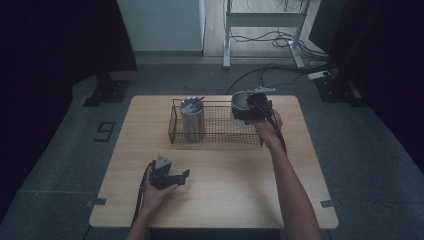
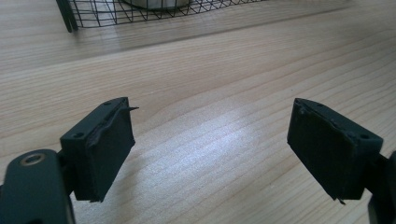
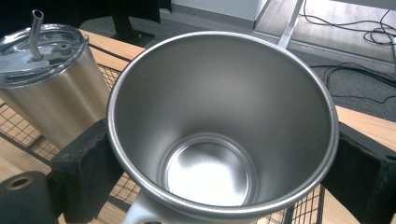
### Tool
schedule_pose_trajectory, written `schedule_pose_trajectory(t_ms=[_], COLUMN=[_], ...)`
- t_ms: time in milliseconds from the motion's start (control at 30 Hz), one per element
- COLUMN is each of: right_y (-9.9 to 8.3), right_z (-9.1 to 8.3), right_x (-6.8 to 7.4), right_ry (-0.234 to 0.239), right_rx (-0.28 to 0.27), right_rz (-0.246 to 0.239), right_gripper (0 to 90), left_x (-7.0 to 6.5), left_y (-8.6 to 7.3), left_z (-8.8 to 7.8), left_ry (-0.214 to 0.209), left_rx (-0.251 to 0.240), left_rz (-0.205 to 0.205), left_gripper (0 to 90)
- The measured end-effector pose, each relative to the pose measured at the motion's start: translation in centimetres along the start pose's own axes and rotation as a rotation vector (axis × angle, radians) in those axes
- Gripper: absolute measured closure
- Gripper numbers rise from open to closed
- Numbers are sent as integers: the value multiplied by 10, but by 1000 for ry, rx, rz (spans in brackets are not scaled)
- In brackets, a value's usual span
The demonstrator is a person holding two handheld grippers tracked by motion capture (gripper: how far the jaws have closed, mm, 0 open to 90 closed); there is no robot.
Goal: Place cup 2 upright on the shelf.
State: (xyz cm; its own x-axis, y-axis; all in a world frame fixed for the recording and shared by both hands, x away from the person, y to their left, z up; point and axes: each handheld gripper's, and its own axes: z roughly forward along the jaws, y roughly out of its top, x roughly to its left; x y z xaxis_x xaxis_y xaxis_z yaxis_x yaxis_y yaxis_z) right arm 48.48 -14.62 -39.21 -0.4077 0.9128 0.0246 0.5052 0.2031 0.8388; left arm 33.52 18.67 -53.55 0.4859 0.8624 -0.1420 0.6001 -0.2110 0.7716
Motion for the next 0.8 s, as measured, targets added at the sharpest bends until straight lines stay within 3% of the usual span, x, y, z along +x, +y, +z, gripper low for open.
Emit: schedule_pose_trajectory(t_ms=[800], right_y=[12], right_z=[39], right_x=[-6], right_ry=[-12], right_rx=[44], right_rz=[0], right_gripper=[74], left_x=[1], left_y=[0], left_z=[-2], left_ry=[-5], left_rx=[-6], left_rz=[-7], left_gripper=[146])
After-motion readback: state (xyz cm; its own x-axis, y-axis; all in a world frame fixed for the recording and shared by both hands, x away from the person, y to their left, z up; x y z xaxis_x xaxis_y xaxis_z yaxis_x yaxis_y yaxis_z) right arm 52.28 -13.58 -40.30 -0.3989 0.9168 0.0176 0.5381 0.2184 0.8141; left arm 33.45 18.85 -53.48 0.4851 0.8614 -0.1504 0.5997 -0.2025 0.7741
